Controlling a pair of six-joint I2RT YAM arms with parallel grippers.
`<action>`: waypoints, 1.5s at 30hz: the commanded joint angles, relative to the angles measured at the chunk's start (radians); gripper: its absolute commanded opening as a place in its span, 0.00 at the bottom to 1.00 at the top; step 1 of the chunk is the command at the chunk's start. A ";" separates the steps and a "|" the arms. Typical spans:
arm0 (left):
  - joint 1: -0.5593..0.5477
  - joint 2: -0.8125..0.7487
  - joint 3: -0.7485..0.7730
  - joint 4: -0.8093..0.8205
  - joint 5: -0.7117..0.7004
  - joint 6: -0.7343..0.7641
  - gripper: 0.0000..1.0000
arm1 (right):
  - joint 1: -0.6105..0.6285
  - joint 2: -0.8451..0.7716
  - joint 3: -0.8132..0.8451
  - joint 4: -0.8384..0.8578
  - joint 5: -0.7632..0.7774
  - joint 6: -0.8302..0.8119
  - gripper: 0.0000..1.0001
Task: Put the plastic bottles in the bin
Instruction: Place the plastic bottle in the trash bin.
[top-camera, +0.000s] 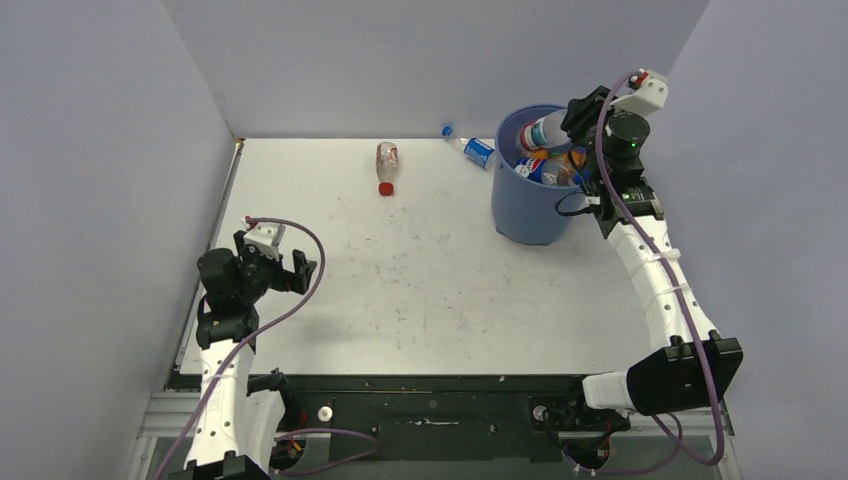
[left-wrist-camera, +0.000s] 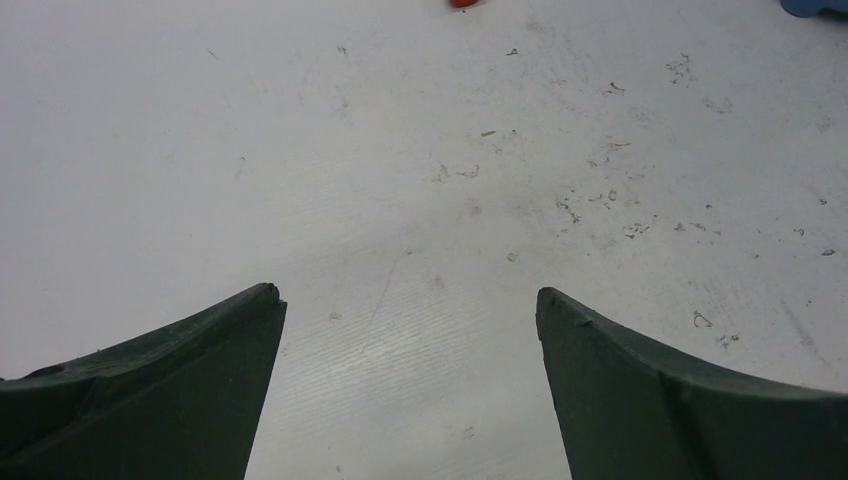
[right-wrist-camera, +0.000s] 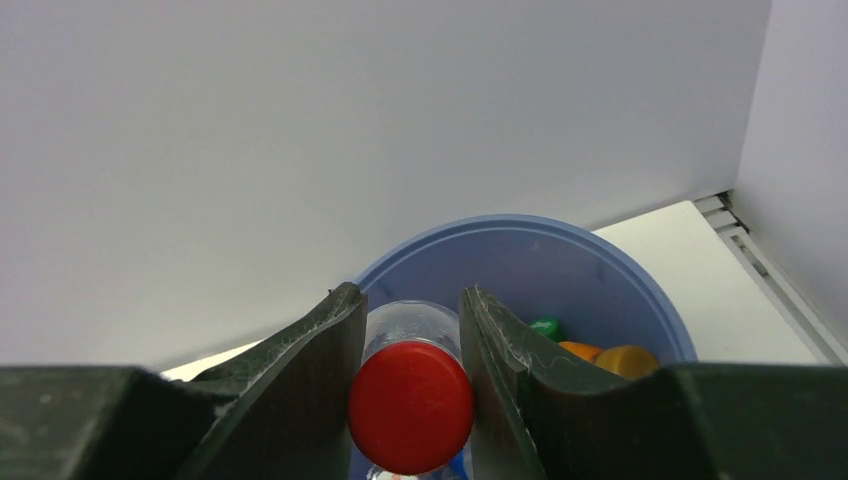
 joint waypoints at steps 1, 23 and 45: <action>-0.008 -0.013 0.010 0.042 0.020 -0.010 0.96 | 0.049 -0.007 0.116 -0.129 -0.044 0.001 0.05; -0.031 -0.031 0.009 0.005 0.011 0.016 0.96 | 0.062 0.057 -0.073 -0.309 -0.057 -0.008 0.05; -0.044 -0.042 0.000 0.033 0.004 0.002 0.96 | -0.082 0.053 0.077 -0.134 0.112 0.007 0.05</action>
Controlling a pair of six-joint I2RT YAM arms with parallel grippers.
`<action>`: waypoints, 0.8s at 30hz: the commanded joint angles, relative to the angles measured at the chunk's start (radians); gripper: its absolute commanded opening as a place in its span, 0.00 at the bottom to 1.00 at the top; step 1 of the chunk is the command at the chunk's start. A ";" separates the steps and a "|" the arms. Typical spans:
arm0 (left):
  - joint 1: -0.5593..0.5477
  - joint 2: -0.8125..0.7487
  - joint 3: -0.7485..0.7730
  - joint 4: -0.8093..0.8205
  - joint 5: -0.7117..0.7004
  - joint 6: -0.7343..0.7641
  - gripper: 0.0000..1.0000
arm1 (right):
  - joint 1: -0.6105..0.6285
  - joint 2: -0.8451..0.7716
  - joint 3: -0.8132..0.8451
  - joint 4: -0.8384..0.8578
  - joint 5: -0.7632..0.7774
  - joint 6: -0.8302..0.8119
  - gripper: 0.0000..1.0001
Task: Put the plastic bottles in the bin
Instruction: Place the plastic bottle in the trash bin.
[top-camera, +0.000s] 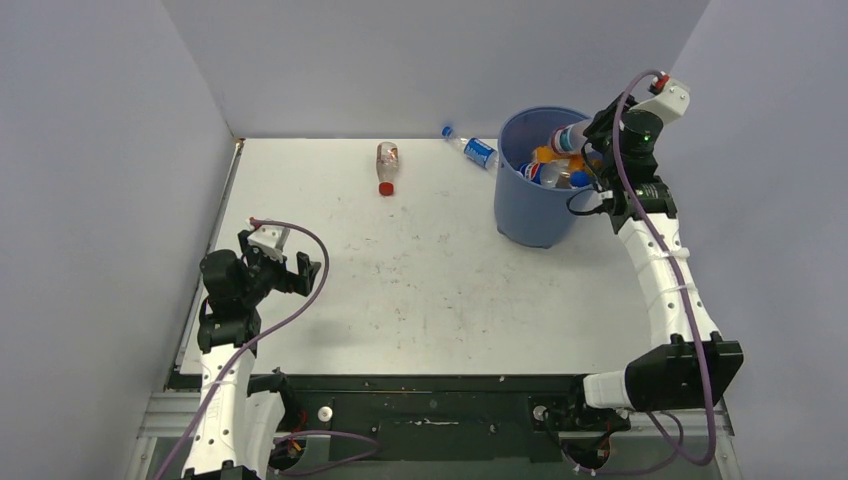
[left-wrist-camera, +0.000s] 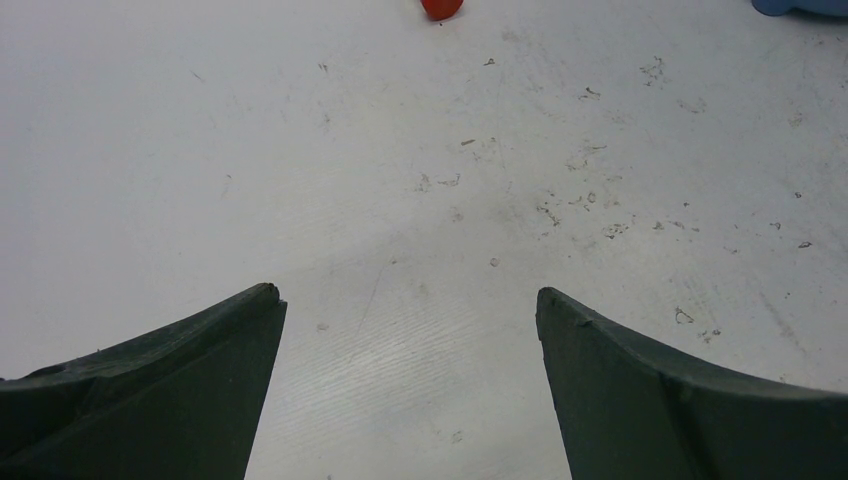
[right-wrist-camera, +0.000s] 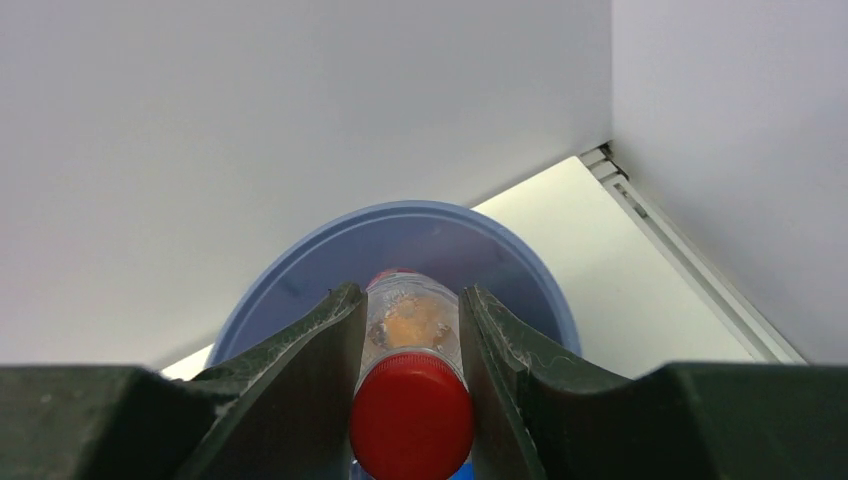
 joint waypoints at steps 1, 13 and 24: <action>-0.004 -0.007 0.000 0.043 0.005 0.005 0.96 | -0.035 0.070 -0.002 0.073 0.014 -0.009 0.05; -0.007 -0.004 0.011 0.040 0.005 0.012 0.96 | -0.059 -0.021 -0.214 0.139 -0.064 0.072 0.82; -0.014 -0.010 0.001 0.093 -0.011 -0.032 0.96 | 0.007 -0.216 -0.095 -0.034 0.002 0.092 0.90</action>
